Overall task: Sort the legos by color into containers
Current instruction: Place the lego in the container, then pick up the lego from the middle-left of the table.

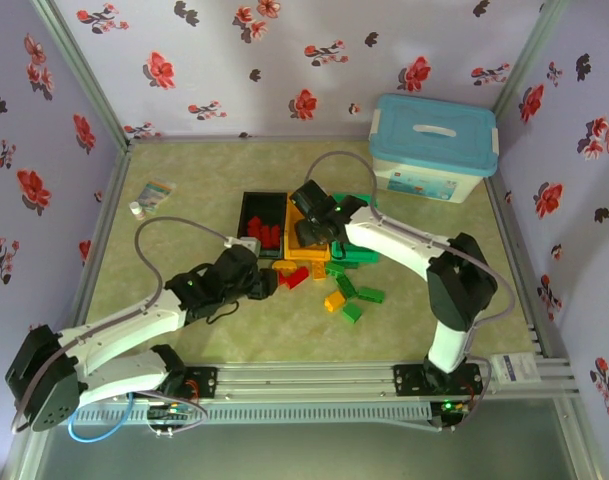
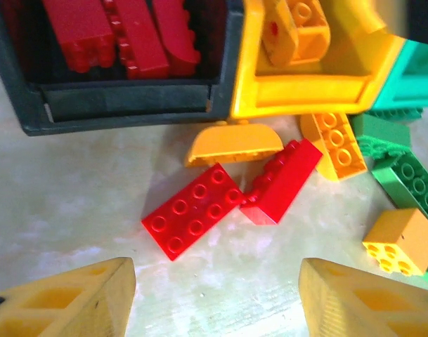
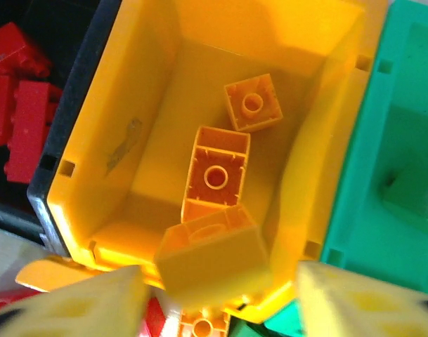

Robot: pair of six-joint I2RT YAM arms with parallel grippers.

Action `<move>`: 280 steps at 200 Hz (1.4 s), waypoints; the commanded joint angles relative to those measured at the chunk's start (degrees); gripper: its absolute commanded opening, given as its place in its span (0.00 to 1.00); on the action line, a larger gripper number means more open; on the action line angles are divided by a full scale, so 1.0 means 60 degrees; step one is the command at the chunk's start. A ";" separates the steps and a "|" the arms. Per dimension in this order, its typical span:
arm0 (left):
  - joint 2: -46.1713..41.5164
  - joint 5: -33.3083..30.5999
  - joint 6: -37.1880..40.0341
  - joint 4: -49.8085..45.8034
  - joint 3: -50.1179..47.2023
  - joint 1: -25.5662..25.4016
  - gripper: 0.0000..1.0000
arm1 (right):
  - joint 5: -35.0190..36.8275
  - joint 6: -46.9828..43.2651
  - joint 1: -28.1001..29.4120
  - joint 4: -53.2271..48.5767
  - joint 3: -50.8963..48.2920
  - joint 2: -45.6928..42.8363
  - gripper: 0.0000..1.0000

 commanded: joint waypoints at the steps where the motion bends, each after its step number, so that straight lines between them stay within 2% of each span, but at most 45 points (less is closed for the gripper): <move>1: 0.0028 -0.0462 0.0276 0.0148 0.0075 -0.0376 0.63 | 0.0053 -0.0210 -0.0020 -0.0382 0.0520 0.0041 0.83; 46: 0.0900 -0.0393 0.0878 0.0452 0.0670 -0.1105 0.65 | 0.0288 -0.0016 -0.0021 0.0027 -0.0386 -0.1181 0.85; 92: 0.2853 -0.0034 0.1348 0.0594 0.1820 -0.1965 0.66 | 0.1075 0.0250 -0.0086 0.0152 -0.1680 -0.2791 0.86; 143: 0.4951 0.0611 0.1514 0.0708 0.3200 -0.2677 0.70 | 0.1410 0.0739 -0.0530 0.0373 -0.3082 -0.4339 0.89; 198: 0.6430 0.0962 0.1769 0.0390 0.4253 -0.2793 0.69 | 0.1485 0.0941 -0.0810 0.0373 -0.3935 -0.5410 0.89; 280: 0.7333 0.1025 0.1677 -0.0260 0.4945 -0.2717 0.62 | 0.1384 0.1093 -0.0990 0.0424 -0.4507 -0.6008 0.89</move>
